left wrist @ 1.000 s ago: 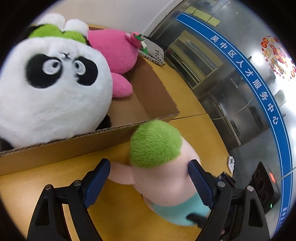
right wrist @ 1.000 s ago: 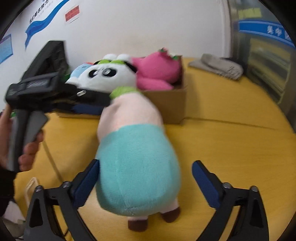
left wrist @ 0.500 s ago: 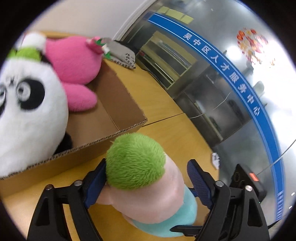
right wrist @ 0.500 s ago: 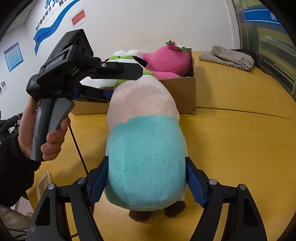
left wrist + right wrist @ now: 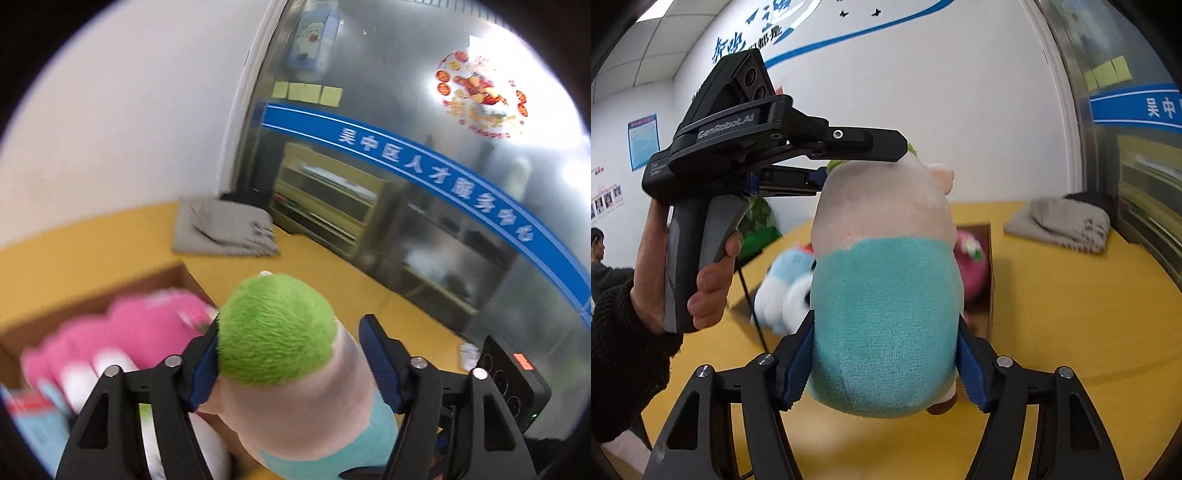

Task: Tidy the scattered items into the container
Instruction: 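Carry the green-haired plush over the box and lower it in, then open both grippers and withdraw them from the box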

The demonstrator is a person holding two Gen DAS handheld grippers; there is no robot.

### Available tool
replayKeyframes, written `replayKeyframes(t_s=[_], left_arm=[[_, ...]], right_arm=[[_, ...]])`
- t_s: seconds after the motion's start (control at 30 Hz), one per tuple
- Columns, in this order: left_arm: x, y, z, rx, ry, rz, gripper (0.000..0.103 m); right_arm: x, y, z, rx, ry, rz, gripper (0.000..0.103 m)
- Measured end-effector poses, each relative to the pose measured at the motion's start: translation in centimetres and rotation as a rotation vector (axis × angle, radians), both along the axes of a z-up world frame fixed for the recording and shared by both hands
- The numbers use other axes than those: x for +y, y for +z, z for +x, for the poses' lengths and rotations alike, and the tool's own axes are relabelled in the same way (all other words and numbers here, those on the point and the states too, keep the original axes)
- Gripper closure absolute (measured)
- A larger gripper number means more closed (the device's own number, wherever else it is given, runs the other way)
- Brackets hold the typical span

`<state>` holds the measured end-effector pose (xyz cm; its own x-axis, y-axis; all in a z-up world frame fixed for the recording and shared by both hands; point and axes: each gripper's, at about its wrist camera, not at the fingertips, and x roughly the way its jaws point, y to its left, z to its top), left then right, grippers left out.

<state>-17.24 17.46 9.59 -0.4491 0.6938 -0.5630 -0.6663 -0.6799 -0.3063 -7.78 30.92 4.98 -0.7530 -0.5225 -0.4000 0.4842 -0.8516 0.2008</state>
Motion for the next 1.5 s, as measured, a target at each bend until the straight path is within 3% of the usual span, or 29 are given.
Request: replayKeyframes(t_s=[0.1,0.23,0.37,0.43,0.57,0.77,0.83,0.87,0.93,1.13,1.2,1.3,1.37,1.5], left_arm=[[0.8,-1.9,-2.9,-0.043,0.004,-0.062,0.033],[1.9,-4.5,-6.8,-0.1,0.009,-0.144,0.033],[3.0,-7.0,-10.4,-0.155,0.011,-0.222,0.031],[3.2,-7.8,-9.9,-0.168,-0.013,-0.224,0.03],[3.9,-9.6,-10.4,-0.228,-0.043,-0.244,0.026],[4.2,-11.1,-11.2,-0.288,-0.041,-0.246,0.022],[4.1,-11.1,-11.3,-0.304,-0.042,-0.236,0.022],[4.0,-11.1,-11.4,-0.306,-0.041,-0.234,0.022],[3.7,-10.6,-11.0,-0.282,-0.023,-0.247,0.023],[1.0,-4.9,-8.3,-0.065,0.039,-0.158,0.023],[2.0,-5.8,-9.0,-0.082,0.032,-0.238,0.023],[4.3,-9.8,-10.2,-0.141,0.011,-0.405,0.022],[4.0,-10.0,-11.0,-0.172,0.023,-0.369,0.021],[4.0,-9.5,-10.8,-0.159,0.049,-0.408,0.019]], right_arm=[[-0.9,-0.7,-5.0,0.031,0.002,0.016,0.03],[-1.2,-4.3,-9.0,-0.045,-0.014,0.046,0.03],[-1.4,-7.2,-8.9,-0.147,-0.018,0.103,0.03],[-1.5,-7.7,-8.2,-0.179,-0.013,0.127,0.03],[-1.0,-7.3,-6.9,-0.261,-0.016,0.144,0.025],[0.8,-3.2,-5.6,-0.167,-0.05,0.108,0.017],[-0.2,-2.9,-6.9,-0.191,-0.029,0.112,0.022],[-0.9,-3.6,-7.9,-0.214,-0.022,0.144,0.039],[-2.8,-5.5,-9.7,-0.256,-0.019,0.225,0.049],[-2.9,-6.4,-10.0,-0.289,-0.037,0.23,0.048],[-2.9,-6.7,-10.1,-0.3,-0.043,0.231,0.048],[-3.0,-7.1,-10.2,-0.317,-0.052,0.234,0.048],[-2.9,-7.5,-10.7,-0.333,-0.065,0.242,0.048],[-1.8,-7.0,-11.0,-0.337,-0.107,0.205,0.041]])
